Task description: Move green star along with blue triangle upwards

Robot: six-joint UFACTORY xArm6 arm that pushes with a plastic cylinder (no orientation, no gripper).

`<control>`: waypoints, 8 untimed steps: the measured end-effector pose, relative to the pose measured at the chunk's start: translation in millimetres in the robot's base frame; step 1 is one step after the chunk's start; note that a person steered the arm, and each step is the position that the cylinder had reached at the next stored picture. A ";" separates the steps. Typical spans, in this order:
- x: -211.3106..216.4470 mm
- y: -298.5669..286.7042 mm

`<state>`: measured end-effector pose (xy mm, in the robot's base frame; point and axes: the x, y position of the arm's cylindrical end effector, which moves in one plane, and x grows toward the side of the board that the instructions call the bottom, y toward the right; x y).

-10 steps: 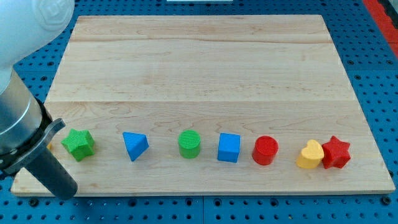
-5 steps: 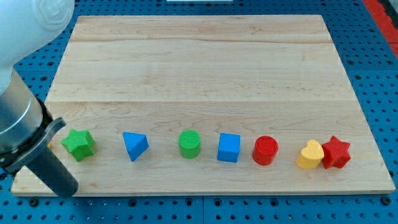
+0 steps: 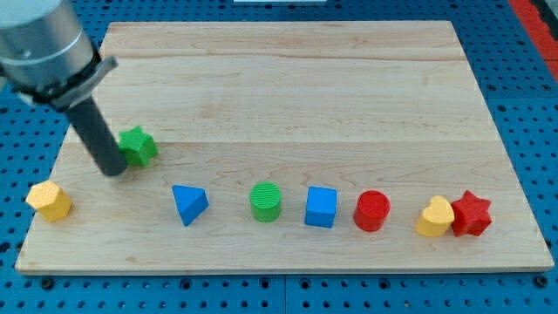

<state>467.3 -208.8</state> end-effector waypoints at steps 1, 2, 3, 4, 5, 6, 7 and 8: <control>-43.7 15.2; -79.7 56.8; -105.0 68.5; -90.0 68.5; -42.1 57.7; -15.2 30.1; 32.5 13.1; 105.9 12.4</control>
<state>573.2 -196.5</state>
